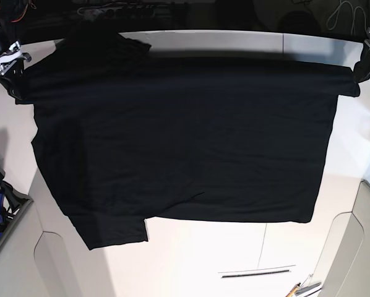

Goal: Fold the T-shirt properly
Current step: 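Drag the shirt toward the robot with both grippers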

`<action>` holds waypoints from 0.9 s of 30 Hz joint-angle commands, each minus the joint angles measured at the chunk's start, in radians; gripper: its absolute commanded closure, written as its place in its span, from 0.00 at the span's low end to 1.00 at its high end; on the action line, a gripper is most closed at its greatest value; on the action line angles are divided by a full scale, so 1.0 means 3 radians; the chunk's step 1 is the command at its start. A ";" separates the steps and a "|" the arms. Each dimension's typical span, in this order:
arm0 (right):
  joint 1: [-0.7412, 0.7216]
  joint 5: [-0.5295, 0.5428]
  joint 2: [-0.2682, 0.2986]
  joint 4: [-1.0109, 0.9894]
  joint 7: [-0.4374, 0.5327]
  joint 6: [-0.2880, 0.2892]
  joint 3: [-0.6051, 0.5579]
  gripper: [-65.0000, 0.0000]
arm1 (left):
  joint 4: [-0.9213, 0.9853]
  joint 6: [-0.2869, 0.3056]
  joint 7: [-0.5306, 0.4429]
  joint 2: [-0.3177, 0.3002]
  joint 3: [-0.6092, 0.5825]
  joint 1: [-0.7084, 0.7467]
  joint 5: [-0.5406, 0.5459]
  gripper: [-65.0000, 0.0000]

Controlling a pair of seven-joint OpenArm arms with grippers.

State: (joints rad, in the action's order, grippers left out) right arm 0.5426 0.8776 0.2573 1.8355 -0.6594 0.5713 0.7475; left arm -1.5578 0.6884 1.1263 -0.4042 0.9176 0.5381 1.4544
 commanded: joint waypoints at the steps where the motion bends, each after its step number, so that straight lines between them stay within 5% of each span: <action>1: -0.0075 -0.0028 0.0046 0.0052 0.0089 0.0006 -0.0029 1.00 | -0.0046 0.0033 -0.0080 -0.0067 0.0033 -0.0041 0.0097 1.00; 10: -0.0624 -0.0931 0.0046 0.0043 0.0305 -0.0025 -0.0823 1.00 | -0.0045 0.0033 -0.0343 -0.0067 -0.0197 -0.0413 -0.0267 1.00; 16: -0.0919 -0.1472 0.0046 0.0042 0.0454 -0.0262 -0.1118 1.00 | -0.0045 0.0033 -0.0652 -0.0067 -0.0431 -0.0635 -0.0835 1.00; 27: -0.1068 -0.1768 0.0046 -0.0393 0.0478 -0.0575 -0.1153 1.00 | -0.0045 0.0033 -0.0988 -0.0094 -0.0431 -0.0779 -0.1342 1.00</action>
State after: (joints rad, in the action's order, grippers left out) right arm 0.2314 0.3408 0.2577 1.6997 -0.5419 0.3996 0.3965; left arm -1.5574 0.6891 0.8562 -0.4099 0.7807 0.3054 1.0351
